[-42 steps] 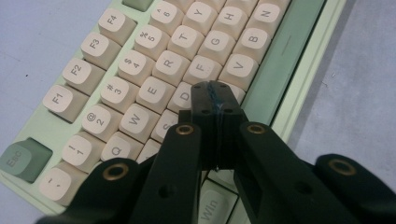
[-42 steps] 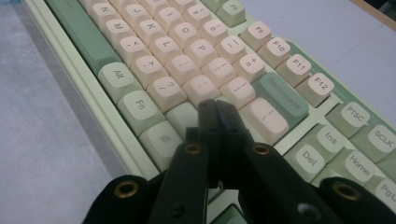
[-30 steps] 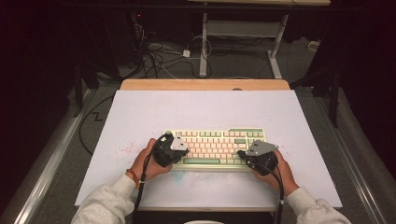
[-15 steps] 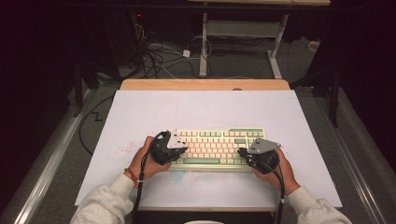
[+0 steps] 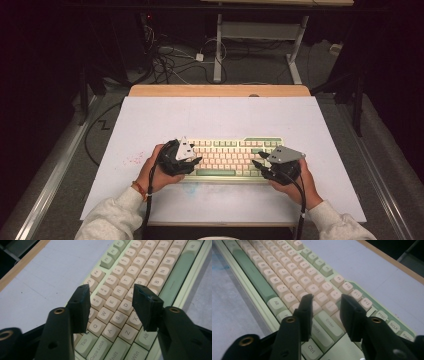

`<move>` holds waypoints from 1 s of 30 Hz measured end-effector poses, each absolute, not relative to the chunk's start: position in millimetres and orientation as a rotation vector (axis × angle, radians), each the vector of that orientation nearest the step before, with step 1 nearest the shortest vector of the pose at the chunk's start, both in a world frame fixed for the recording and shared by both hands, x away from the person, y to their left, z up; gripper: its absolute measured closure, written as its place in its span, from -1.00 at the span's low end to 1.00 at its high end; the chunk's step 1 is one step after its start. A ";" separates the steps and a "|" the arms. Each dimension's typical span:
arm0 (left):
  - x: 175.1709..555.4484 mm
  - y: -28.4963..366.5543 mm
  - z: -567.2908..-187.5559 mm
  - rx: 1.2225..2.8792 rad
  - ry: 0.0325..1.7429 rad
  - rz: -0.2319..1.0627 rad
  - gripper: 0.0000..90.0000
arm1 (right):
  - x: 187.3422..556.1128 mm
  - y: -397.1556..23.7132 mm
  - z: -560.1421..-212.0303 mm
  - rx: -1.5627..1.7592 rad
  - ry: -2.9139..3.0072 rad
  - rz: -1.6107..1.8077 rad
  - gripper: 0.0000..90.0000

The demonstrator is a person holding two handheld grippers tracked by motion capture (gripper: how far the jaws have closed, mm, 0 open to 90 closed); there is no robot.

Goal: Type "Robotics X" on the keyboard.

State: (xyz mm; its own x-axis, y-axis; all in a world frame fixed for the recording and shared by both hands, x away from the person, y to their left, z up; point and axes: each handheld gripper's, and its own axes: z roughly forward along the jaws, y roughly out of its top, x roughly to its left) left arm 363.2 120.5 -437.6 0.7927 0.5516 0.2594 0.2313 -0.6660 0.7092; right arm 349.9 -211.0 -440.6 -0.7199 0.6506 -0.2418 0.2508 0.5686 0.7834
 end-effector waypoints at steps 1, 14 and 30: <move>362.9 120.3 -437.5 2.293 0.574 0.607 -0.10 | 350.0 -211.4 -440.0 0.722 2.282 1.039 0.15; 360.9 116.8 -440.4 2.256 0.577 0.613 -0.62 | 353.4 -211.7 -441.5 0.801 2.188 1.046 -0.54; 355.4 119.2 -437.4 2.215 0.551 0.700 -0.62 | 352.2 -206.2 -436.9 0.785 2.158 1.053 -0.55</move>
State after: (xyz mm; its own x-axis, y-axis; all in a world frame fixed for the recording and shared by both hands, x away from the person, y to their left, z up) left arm 355.4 119.2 -437.4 0.7591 0.5713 0.3120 0.1697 -0.6364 0.7525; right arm 352.2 -206.2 -436.9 -0.6412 0.7227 -0.2579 0.2417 0.5092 0.8260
